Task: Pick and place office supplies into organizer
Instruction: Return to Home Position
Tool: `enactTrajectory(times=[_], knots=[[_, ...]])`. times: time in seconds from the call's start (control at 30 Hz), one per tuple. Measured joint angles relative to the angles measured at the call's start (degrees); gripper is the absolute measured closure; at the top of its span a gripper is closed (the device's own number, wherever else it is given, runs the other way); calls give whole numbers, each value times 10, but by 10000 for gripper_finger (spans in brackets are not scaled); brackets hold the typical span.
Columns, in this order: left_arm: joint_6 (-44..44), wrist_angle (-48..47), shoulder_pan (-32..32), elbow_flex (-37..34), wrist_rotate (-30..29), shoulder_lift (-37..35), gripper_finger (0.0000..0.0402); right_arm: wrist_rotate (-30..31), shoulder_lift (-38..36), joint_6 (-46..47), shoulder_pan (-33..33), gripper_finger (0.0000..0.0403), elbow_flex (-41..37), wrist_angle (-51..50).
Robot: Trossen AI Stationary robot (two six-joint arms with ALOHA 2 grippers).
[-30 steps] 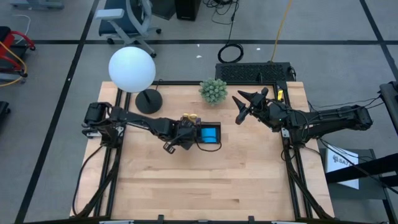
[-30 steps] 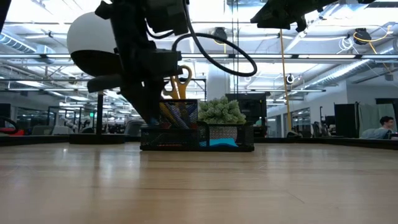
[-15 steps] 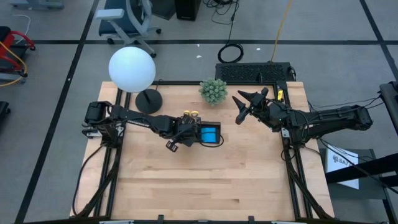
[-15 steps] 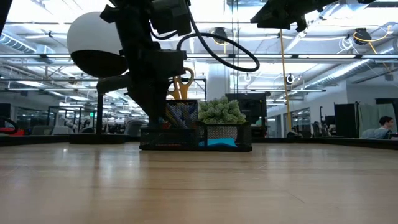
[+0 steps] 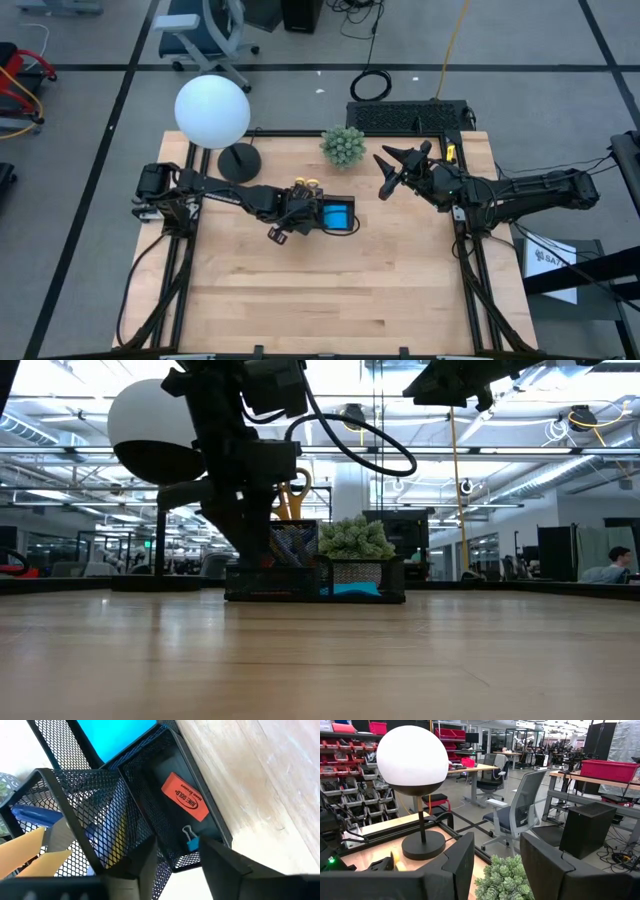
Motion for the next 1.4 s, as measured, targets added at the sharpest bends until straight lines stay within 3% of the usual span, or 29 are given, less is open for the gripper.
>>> enactTrajectory(times=[0.23, 0.63, 1.07, 1.27, 1.4], knots=[[-27, 5, 0, 0, 0, 0, 214, 0, 0, 0, 0, 250, 0, 0], [-111, 7, -36, 0, 0, -10, 210, 0, 0, 0, 0, 250, 0, 0], [-166, 105, -126, 0, -42, -168, 210, 0, 0, 0, 0, 250, 0, 2], [-175, 110, -136, -1, -44, -219, 210, 0, 0, 0, 0, 250, 0, 4], [-235, 97, -134, -1, -45, -236, 210, 0, 0, 0, 0, 250, 0, 7]])
